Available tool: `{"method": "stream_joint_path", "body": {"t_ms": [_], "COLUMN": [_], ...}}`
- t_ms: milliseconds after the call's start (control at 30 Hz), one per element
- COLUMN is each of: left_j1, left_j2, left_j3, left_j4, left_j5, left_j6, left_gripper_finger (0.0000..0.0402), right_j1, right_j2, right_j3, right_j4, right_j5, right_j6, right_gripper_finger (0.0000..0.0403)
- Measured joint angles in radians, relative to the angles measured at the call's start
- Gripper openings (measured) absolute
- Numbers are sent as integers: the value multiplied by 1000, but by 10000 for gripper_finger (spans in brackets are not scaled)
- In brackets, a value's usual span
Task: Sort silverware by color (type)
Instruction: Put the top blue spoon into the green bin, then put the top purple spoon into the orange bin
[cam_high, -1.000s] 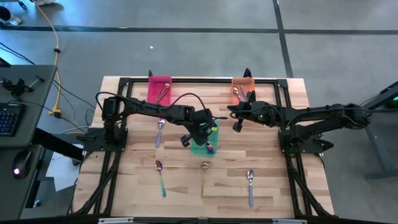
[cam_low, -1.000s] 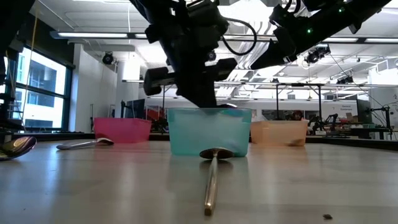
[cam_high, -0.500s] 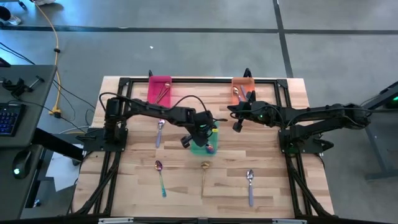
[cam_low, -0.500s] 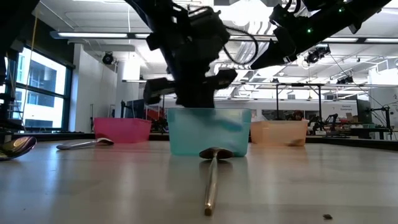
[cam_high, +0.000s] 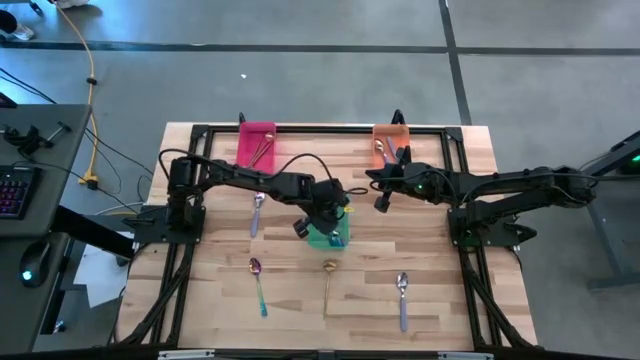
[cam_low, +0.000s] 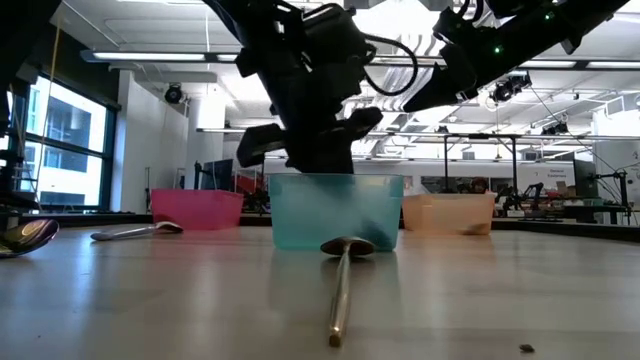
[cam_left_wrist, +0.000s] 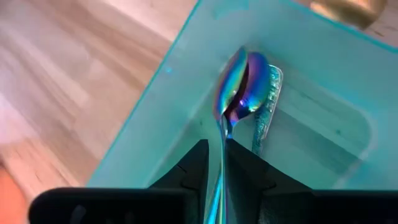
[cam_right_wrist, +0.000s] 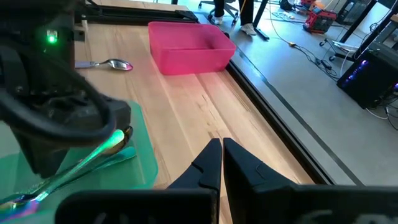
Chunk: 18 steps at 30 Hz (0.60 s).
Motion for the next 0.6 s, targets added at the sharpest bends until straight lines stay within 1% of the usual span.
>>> {"method": "stream_joint_path", "body": {"t_ms": [167, 267, 433, 533, 600], "left_j1": [0, -2, -22, -33, -41], "left_j2": [-21, -39, -78, -97, -113], "left_j3": [-1, -1, -2, -18, -40], "left_j4": [-14, -7, -8, -1, 7], "left_j5": [-65, -96, -96, -98, -123], "left_j6": [-65, -120, -283, -387, -449], "left_gripper_finger": [50, 41, 7, 3, 1], "right_j1": [0, 0, 0, 0, 0], "right_j2": [0, 0, 0, 0, 0], "right_j3": [0, 0, 0, 0, 0], "right_j4": [-2, -2, -3, -5, -7], "right_j5": [0, 0, 0, 0, 0], "right_j6": [0, 0, 0, 0, 0], "right_gripper_finger": [0, 0, 0, 0, 0]}}
